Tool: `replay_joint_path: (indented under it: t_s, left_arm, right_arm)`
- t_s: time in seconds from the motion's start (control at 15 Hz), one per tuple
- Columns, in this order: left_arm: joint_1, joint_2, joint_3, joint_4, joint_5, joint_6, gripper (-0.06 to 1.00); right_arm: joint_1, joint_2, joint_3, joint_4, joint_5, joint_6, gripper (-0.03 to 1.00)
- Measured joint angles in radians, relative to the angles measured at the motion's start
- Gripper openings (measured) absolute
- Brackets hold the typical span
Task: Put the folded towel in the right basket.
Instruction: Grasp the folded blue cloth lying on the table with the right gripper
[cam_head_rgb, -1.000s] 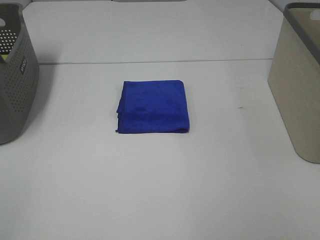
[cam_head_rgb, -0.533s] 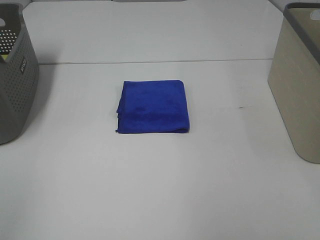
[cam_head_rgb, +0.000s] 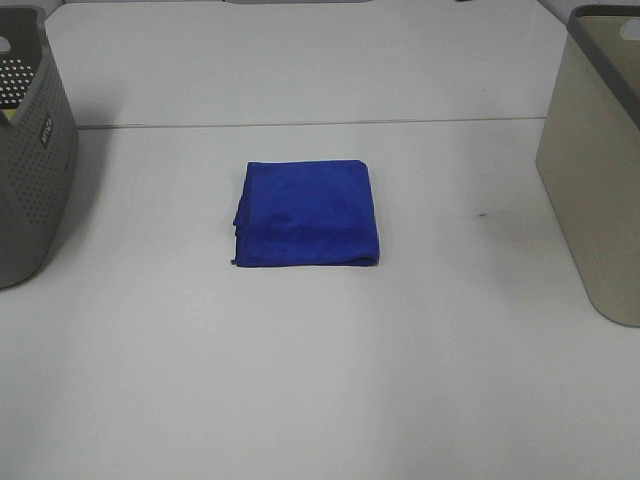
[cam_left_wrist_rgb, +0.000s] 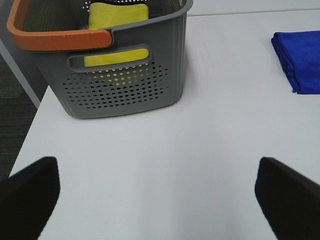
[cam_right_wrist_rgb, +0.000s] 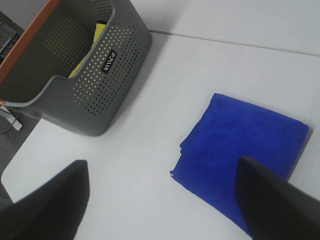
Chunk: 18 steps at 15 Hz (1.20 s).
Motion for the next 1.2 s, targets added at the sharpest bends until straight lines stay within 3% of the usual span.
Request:
replay_joint_path:
  t_s: [0.2,0.4,0.93,1.2]
  left_arm:
    - [0.0,0.0,0.0,0.0,0.0,0.0,0.99]
    - [0.0,0.0,0.0,0.0,0.0,0.0,0.99]
    - [0.0,0.0,0.0,0.0,0.0,0.0,0.99]
    - [0.0,0.0,0.0,0.0,0.0,0.0,0.99]
  right_arm:
    - [0.006,0.204,-0.1,0.063,0.051,-0.032,0.78]
    - [0.046,0.351,-0.122,0.052,0.07,-0.061,0.78]
    - [0.075,0.584,-0.123,-0.004,-0.028,-0.057,0.74]
    - [0.075,0.597,-0.123,-0.004,-0.104,-0.055,0.89]
